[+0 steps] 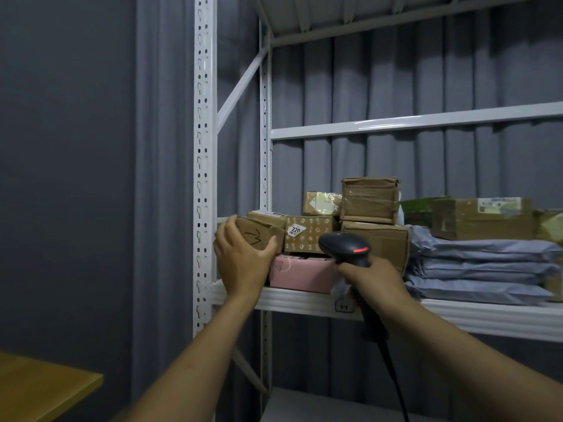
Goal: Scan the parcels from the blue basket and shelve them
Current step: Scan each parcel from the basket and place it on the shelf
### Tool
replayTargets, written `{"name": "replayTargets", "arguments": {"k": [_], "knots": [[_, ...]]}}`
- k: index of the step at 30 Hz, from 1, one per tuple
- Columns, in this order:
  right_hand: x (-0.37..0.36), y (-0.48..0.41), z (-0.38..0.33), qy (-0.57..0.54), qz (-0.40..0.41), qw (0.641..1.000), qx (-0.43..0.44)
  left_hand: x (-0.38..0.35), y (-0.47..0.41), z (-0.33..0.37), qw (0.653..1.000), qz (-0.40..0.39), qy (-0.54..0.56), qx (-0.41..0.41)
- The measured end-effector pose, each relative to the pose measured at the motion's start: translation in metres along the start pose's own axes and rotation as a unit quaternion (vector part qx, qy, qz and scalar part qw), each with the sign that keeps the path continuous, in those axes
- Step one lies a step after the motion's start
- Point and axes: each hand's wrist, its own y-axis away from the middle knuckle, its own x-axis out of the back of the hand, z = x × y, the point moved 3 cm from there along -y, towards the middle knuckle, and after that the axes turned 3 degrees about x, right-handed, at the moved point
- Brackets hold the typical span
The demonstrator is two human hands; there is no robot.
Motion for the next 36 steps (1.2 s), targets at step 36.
{"name": "replayTargets", "arguments": {"k": [36], "knots": [[0.062, -0.002, -0.013, 0.022, 0.01, 0.999, 0.025, -0.055, -0.029, 0.029, 0.956, -0.237, -0.155, -0.072]]}}
